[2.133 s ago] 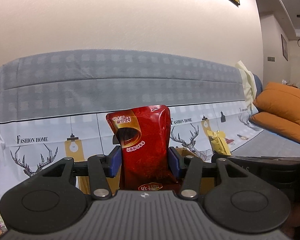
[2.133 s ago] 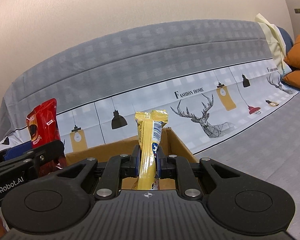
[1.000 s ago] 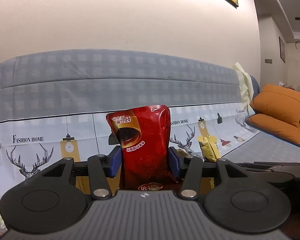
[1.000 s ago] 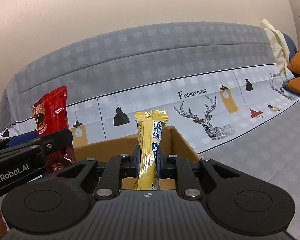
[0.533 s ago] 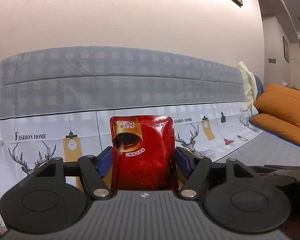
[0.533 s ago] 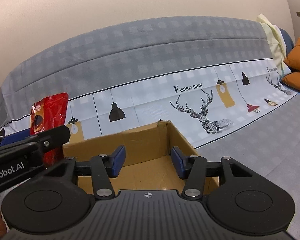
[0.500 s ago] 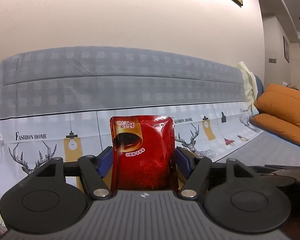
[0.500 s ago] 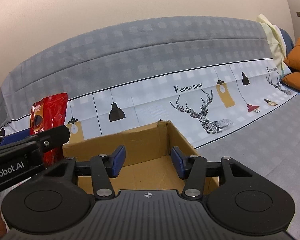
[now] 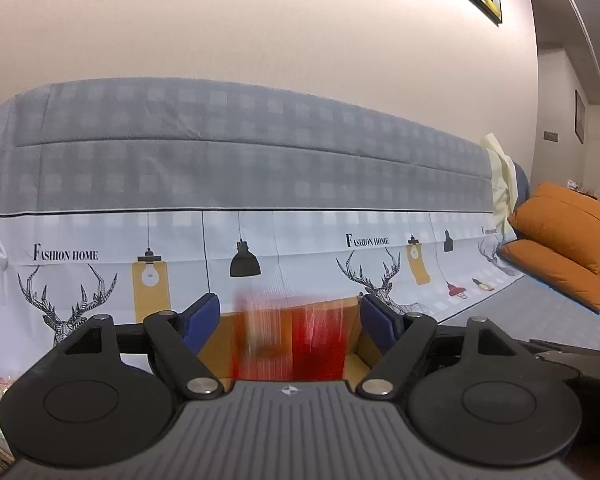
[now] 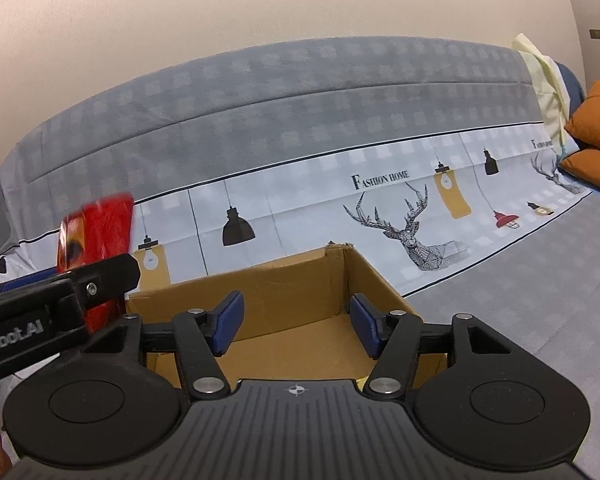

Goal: Organize snacks
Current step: 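Open the right gripper to drop the yellow bar while the left gripper releases the coffee bag, then move both grippers back from the box toward the snack pile, then grasp the clear candy bag with the left gripper while the right gripper grasps the purple candy stick, then lift the candy bag and purple candy stick and carry them over the box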

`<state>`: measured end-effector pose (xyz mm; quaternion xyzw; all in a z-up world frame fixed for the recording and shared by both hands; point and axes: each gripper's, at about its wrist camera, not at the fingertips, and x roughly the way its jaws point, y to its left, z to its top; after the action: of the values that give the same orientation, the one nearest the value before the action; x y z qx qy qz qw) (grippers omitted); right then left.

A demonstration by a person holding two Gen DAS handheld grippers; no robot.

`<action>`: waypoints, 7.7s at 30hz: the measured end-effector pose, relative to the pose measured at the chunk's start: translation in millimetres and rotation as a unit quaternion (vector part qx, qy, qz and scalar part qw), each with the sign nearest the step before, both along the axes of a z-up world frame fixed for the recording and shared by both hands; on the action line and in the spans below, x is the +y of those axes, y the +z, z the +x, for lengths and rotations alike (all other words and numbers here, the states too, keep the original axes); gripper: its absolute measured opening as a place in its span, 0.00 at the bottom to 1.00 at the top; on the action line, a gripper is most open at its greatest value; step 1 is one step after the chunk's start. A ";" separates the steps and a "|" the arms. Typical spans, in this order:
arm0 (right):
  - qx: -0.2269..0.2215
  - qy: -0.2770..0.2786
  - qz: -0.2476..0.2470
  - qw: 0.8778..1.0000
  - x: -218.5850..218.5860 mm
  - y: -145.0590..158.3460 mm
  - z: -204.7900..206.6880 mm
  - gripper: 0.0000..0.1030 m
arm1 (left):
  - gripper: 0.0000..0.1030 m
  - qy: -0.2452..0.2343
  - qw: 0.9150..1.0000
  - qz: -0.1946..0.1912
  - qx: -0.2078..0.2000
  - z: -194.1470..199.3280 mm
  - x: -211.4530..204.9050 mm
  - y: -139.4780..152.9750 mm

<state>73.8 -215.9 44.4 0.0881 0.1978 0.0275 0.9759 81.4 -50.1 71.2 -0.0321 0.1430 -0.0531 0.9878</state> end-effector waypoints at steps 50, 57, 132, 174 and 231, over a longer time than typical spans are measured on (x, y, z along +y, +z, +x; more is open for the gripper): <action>-0.060 0.226 0.005 0.972 206.6 2.1 -67.2 0.32 | 0.42 0.325 0.930 -0.160 0.070 -41.4 294.3 1.7; 0.048 0.273 -0.014 0.961 255.0 -33.5 -41.1 0.32 | 0.47 0.289 0.936 -0.128 0.158 -3.5 306.9 -32.5; 0.257 0.319 -0.067 0.910 194.4 -114.0 -135.3 0.23 | 0.13 0.159 0.907 -0.205 0.332 -125.3 210.1 -119.2; 0.073 0.232 -0.028 0.970 120.0 -9.2 -199.1 0.18 | 0.12 0.107 0.975 -0.174 0.091 -258.7 163.2 -49.3; -0.023 0.117 0.146 0.982 -85.2 -7.7 -131.8 0.18 | 0.12 0.066 0.989 -0.061 0.121 -147.2 68.2 22.8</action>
<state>-58.0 -301.1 36.7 0.2056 0.1784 0.1722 0.9467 -65.7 18.1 94.0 -0.1076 0.2552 0.0081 0.9608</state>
